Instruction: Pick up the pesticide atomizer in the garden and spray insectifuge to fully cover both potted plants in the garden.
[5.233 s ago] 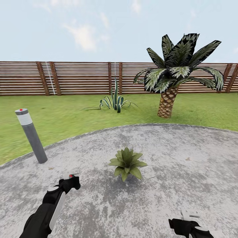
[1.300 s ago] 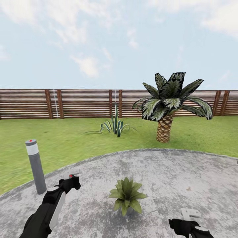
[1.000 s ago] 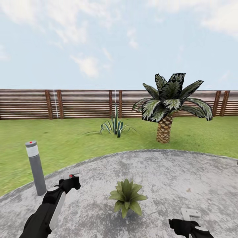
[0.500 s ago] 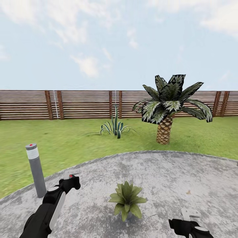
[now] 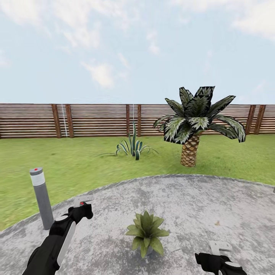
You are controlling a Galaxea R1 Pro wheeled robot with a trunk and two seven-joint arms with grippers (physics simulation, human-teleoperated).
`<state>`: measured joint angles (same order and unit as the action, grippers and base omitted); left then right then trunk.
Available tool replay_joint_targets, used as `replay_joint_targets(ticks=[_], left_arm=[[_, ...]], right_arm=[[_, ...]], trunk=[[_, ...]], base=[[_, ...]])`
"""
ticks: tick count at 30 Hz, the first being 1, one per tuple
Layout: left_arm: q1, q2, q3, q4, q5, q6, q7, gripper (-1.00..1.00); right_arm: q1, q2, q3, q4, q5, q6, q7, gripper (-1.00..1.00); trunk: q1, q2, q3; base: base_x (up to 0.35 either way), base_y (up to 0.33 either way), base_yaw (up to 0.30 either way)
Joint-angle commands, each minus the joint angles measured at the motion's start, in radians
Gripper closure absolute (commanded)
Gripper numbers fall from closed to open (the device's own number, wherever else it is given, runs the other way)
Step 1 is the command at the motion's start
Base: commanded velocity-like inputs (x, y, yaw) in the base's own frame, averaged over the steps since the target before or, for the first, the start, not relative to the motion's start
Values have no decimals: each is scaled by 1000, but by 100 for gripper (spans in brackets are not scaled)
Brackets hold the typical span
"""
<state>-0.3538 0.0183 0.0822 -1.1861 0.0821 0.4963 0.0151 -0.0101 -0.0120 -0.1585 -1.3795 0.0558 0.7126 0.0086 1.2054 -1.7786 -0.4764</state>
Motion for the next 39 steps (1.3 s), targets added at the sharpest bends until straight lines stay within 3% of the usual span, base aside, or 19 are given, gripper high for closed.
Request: replay_joint_targets(ticks=[1,4,20,39], left_arm=[[-1,0,0,-1,8,5,2,100],[-1,0,0,-1,8,5,2,100],[-1,0,1,-1,7,5,2,100],[-1,0,1,-1,7,5,2,100]], right_arm=[[-1,0,0,-1,6,5,1,-100],[-1,0,0,-1,6,5,1,-100],[-1,0,0,-1,6,5,1,-100],[-1,0,-1,-2,6,5,-1,-100]], trunk=[[-4,7,0],[-16,28,5],[-16,28,-18],[-16,28,-18]], base=[[0,0,0],[0,0,0],[7,0,0],[323,0,0]])
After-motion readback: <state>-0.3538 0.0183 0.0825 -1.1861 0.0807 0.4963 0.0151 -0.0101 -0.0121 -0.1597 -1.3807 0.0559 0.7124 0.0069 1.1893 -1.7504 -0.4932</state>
